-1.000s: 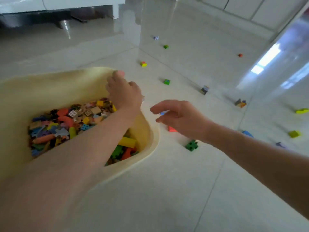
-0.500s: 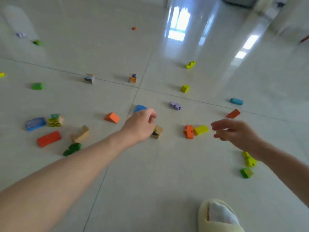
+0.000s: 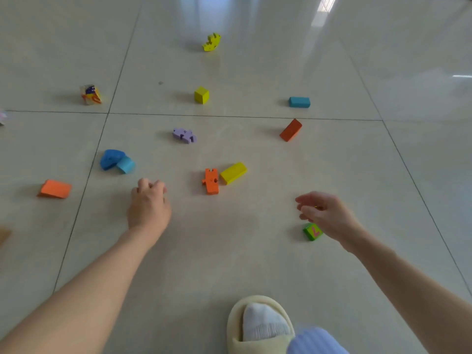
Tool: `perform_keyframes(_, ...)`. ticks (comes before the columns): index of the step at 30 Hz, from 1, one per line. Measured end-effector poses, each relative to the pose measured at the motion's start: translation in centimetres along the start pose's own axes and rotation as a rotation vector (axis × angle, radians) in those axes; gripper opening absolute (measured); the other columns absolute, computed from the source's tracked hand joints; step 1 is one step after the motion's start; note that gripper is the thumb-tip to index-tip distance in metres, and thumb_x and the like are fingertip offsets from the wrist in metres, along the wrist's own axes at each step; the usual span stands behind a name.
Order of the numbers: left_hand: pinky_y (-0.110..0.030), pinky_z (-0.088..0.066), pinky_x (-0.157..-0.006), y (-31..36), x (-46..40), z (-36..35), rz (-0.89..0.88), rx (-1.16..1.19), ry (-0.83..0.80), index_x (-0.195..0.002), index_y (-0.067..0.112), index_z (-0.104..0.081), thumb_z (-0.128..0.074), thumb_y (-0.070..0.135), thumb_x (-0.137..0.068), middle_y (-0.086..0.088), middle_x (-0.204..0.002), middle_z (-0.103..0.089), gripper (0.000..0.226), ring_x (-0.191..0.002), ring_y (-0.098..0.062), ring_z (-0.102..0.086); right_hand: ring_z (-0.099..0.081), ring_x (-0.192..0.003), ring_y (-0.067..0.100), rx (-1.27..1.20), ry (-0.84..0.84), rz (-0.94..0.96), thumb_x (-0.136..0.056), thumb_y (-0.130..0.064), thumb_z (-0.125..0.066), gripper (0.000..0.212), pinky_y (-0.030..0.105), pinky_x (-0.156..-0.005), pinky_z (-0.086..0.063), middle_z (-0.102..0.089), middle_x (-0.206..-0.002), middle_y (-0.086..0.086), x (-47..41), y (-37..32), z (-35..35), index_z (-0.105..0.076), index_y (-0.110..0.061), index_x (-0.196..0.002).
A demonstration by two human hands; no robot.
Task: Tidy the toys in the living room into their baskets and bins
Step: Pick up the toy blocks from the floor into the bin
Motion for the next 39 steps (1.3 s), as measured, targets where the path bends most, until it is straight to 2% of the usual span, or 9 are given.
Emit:
perform_keyframes(3, -0.037, -0.045, -0.068, 2.6, 0.1, -0.7, 0.143, 0.578, -0.063, -0.088, 0.010, -0.058, -0.051, 0.015, -0.081, -0.013, -0.084, -0.057, 0.012, -0.082, -0.033, -0.055, -0.056, -0.056, 0.018, -0.082, 0.210, 0.008, -0.088, 0.004, -0.049, 0.030, 0.031, -0.064, -0.048, -0.060, -0.065, 0.005, 0.2, 0.8, 2.9, -0.061, -0.020, -0.076)
perform_keyframes(7, -0.012, -0.026, -0.036, 7.3, 1.4, -3.4, 0.382, 1.097, -0.304, -0.065, 0.016, -0.050, -0.039, 0.026, -0.061, -0.010, -0.061, -0.055, 0.016, -0.043, -0.020, -0.046, -0.062, -0.077, 0.028, 0.137, 0.350, -0.062, -0.088, -0.015, -0.055, 0.012, 0.036, -0.074, -0.049, -0.063, -0.076, 0.003, 1.3, 3.2, 5.1, -0.062, -0.024, -0.084)
perform_keyframes(12, -0.014, -0.028, -0.041, 9.0, 1.7, -4.7, 0.346, 0.958, -0.367, -0.066, 0.014, -0.049, -0.041, 0.041, -0.065, -0.009, -0.073, -0.054, 0.028, -0.051, -0.019, -0.044, -0.055, -0.106, 0.019, 0.575, 0.121, -0.081, -0.082, -0.043, -0.064, 0.045, 0.031, -0.079, -0.044, -0.052, -0.113, -0.004, 2.1, 4.9, 1.1, -0.049, -0.028, -0.121)
perform_keyframes(15, -0.024, -0.030, -0.045, 8.3, 1.4, -4.4, 0.300, 0.869, -0.278, -0.065, 0.013, -0.045, -0.044, 0.049, -0.077, -0.011, -0.074, -0.057, 0.037, -0.063, -0.024, -0.047, -0.051, -0.108, 0.022, 0.651, 0.056, -0.040, -0.082, -0.040, -0.065, 0.043, 0.030, -0.076, -0.042, -0.049, -0.114, -0.001, 1.9, 5.2, -0.7, -0.051, -0.022, -0.118)
perform_keyframes(20, -0.034, -0.038, -0.073, 7.3, 0.1, -2.3, 0.130, 0.212, -0.148, -0.096, 0.014, -0.042, -0.048, 0.055, -0.087, -0.009, -0.093, -0.059, 0.042, -0.097, -0.031, -0.057, -0.048, -0.063, 0.019, 0.133, 0.098, -0.081, -0.077, -0.023, -0.058, 0.011, 0.027, -0.057, -0.037, -0.052, -0.072, 0.002, 1.6, 4.1, -1.1, -0.053, -0.017, -0.085)
perform_keyframes(24, -0.036, -0.044, -0.081, 7.7, -1.5, -3.0, 0.032, -0.107, -0.188, -0.116, 0.008, -0.034, -0.050, 0.063, -0.082, -0.015, -0.116, -0.061, 0.067, -0.110, -0.032, -0.058, -0.046, -0.055, 0.017, -0.131, 0.134, -0.076, -0.059, -0.022, -0.041, 0.020, 0.022, -0.050, -0.041, -0.047, -0.063, 0.005, 0.9, 2.1, -0.3, -0.050, -0.009, -0.071)
perform_keyframes(31, -0.039, -0.043, -0.091, 7.5, -1.7, -5.1, 0.044, -0.270, -0.243, -0.122, 0.006, -0.040, -0.045, 0.044, -0.093, -0.017, -0.123, -0.058, 0.048, -0.116, -0.034, -0.055, -0.051, -0.084, 0.021, 0.023, 0.401, -0.189, -0.089, -0.046, -0.051, 0.033, 0.030, -0.067, -0.038, -0.058, -0.100, 0.006, -1.0, 3.6, 5.6, -0.053, -0.014, -0.097)
perform_keyframes(35, -0.039, -0.042, -0.089, 6.5, -2.2, -5.2, 0.117, -0.158, -0.271, -0.114, 0.001, -0.047, -0.039, 0.036, -0.095, -0.024, -0.119, -0.057, 0.040, -0.113, -0.037, -0.055, -0.052, -0.112, 0.029, 0.302, 0.311, -0.327, -0.080, -0.066, -0.048, 0.075, 0.043, -0.094, -0.039, -0.039, -0.134, 0.008, -2.1, 5.2, 5.0, -0.033, -0.019, -0.135)
perform_keyframes(39, -0.036, -0.036, -0.075, 4.4, -3.3, -4.8, 0.202, 0.138, -0.286, -0.097, 0.001, -0.053, -0.039, 0.037, -0.095, -0.029, -0.111, -0.058, 0.040, -0.106, -0.038, -0.055, -0.053, -0.114, 0.033, 0.436, 0.229, -0.259, -0.077, -0.056, -0.063, 0.073, 0.041, -0.089, -0.042, -0.040, -0.130, 0.006, -3.4, 3.6, 2.2, -0.033, -0.022, -0.134)
Point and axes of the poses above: each hand's wrist, its own x-axis away from the middle knuckle, its own z-axis out of the back of the hand, y = z × x, the point moved 10 cm from there along -x, towards the middle knuckle
